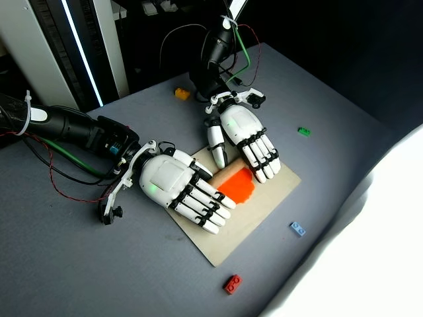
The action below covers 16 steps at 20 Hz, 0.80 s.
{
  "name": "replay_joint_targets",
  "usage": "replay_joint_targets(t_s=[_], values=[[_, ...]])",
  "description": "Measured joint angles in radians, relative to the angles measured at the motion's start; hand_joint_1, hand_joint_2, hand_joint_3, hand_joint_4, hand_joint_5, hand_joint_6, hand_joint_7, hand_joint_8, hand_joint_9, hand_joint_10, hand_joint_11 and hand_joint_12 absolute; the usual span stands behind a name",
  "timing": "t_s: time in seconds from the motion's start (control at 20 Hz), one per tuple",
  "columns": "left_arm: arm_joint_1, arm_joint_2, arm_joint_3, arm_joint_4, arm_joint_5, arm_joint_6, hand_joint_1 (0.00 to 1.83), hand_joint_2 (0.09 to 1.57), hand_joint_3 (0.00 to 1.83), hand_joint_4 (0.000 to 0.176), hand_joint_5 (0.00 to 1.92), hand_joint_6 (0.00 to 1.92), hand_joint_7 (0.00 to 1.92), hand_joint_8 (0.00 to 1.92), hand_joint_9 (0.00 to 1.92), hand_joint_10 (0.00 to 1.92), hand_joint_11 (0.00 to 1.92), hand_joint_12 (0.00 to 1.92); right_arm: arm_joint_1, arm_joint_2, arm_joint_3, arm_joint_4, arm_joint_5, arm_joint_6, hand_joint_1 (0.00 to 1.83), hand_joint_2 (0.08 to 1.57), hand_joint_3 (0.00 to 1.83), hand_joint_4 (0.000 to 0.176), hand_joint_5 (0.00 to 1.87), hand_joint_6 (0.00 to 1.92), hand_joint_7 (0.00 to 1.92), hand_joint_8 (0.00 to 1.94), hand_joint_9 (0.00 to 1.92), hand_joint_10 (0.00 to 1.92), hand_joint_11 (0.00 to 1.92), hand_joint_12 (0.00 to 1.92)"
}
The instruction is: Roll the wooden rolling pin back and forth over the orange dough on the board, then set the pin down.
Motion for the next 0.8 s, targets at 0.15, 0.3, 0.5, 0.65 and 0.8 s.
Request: replay_joint_targets(t_s=[0.15,0.3,0.5,0.65,0.8], values=[[-0.005,0.000,0.005,-0.012,0.011,-0.008,0.00,1.41,0.01,0.000,0.05,0.01,0.05,0.00,0.04,0.00,0.00,0.34,0.000,0.000,0.003,-0.002,-0.001,0.002,0.00,1.45,0.03,0.000,0.09,0.03,0.09,0.01,0.02,0.01,0.00,0.00],[-0.008,0.000,0.012,-0.017,0.017,-0.026,0.00,1.41,0.01,0.000,0.06,0.00,0.05,0.00,0.04,0.00,0.00,0.34,0.002,0.000,0.007,-0.005,-0.001,0.003,0.00,1.45,0.03,0.000,0.09,0.03,0.09,0.01,0.02,0.01,0.00,0.00],[-0.016,-0.006,0.027,-0.034,0.032,-0.056,0.00,1.41,0.01,0.000,0.06,0.00,0.05,0.00,0.04,0.00,0.00,0.34,0.014,-0.003,0.026,-0.005,-0.005,0.014,0.00,1.45,0.03,0.000,0.09,0.03,0.09,0.01,0.02,0.01,0.00,0.00],[-0.021,-0.012,0.038,-0.031,0.035,-0.064,0.00,1.41,0.01,0.000,0.06,0.00,0.05,0.00,0.04,0.00,0.00,0.34,0.014,-0.004,0.029,-0.003,-0.006,0.023,0.00,1.45,0.03,0.000,0.09,0.03,0.09,0.01,0.02,0.01,0.00,0.00],[-0.027,-0.018,0.050,-0.032,0.041,-0.067,0.00,1.41,0.01,0.000,0.06,0.00,0.05,0.00,0.04,0.00,0.00,0.34,0.014,-0.004,0.031,-0.001,-0.006,0.025,0.00,1.45,0.03,0.000,0.09,0.03,0.09,0.01,0.02,0.01,0.00,0.00]])
